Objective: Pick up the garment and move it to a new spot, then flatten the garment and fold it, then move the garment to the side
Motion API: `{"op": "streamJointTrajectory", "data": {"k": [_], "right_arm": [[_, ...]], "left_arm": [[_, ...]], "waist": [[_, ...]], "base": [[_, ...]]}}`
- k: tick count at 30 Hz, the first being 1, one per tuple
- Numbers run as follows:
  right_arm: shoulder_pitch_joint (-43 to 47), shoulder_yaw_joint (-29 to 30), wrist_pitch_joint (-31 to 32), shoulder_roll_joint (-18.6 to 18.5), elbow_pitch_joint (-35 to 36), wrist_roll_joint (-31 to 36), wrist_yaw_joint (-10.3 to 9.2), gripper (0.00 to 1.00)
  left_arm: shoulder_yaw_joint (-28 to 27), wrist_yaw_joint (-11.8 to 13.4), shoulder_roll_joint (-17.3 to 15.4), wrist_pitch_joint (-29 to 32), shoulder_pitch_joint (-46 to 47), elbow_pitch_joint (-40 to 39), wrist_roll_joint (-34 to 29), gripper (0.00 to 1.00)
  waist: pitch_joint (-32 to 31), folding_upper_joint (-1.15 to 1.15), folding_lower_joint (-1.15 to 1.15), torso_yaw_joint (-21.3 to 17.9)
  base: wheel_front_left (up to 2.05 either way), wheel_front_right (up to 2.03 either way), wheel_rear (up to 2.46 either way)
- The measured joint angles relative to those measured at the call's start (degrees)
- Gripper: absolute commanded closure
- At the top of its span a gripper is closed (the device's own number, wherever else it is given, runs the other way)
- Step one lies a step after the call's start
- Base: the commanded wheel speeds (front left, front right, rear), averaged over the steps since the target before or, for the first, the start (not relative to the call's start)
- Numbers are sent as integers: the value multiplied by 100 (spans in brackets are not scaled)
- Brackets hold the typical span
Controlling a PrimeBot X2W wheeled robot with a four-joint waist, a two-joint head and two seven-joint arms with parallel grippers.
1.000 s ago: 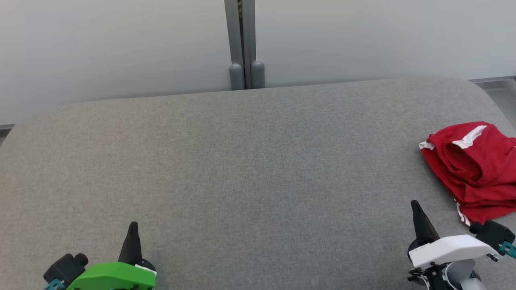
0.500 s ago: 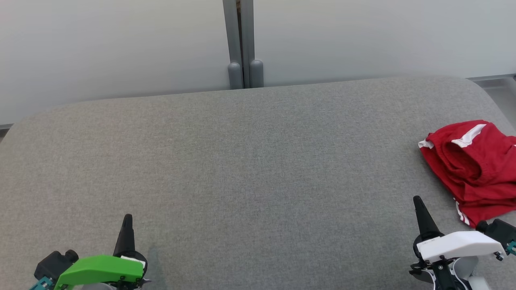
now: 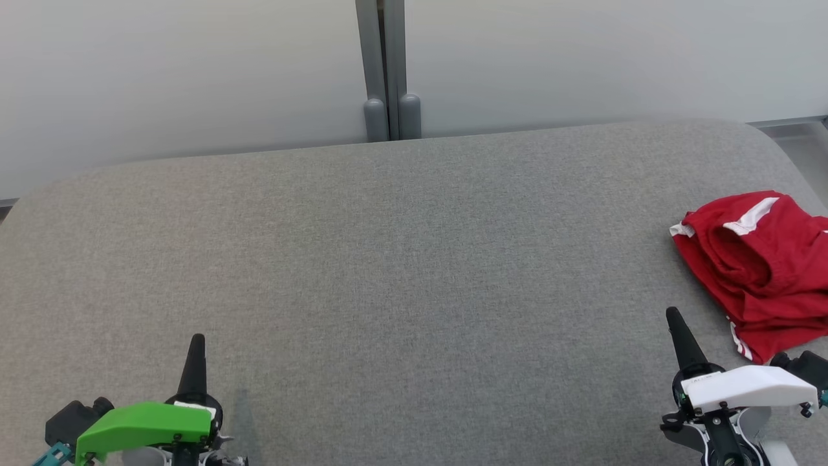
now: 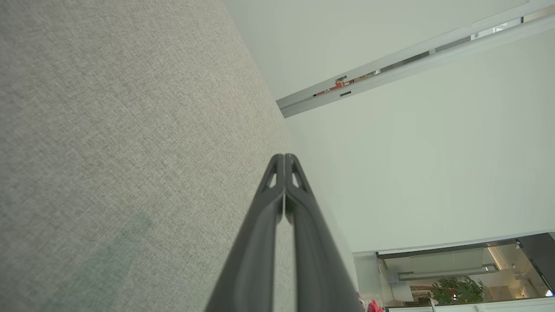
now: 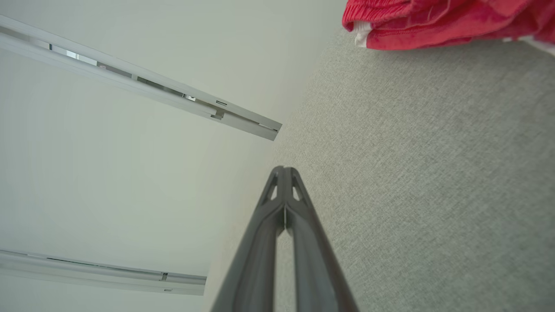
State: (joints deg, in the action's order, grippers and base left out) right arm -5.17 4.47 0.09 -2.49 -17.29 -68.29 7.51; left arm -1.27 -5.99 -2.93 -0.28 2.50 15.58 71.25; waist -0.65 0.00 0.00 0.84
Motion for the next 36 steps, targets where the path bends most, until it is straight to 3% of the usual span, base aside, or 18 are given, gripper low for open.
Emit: {"op": "streamJointTrajectory", "data": {"k": [36], "right_arm": [[-48,142,446,-14,220,-1680,-2,100]], "left_arm": [[-352,-103,-1,461,231,-98,1483,100]], "waist": [[55,0,0,-55]], "base": [[0,0,0]]}}
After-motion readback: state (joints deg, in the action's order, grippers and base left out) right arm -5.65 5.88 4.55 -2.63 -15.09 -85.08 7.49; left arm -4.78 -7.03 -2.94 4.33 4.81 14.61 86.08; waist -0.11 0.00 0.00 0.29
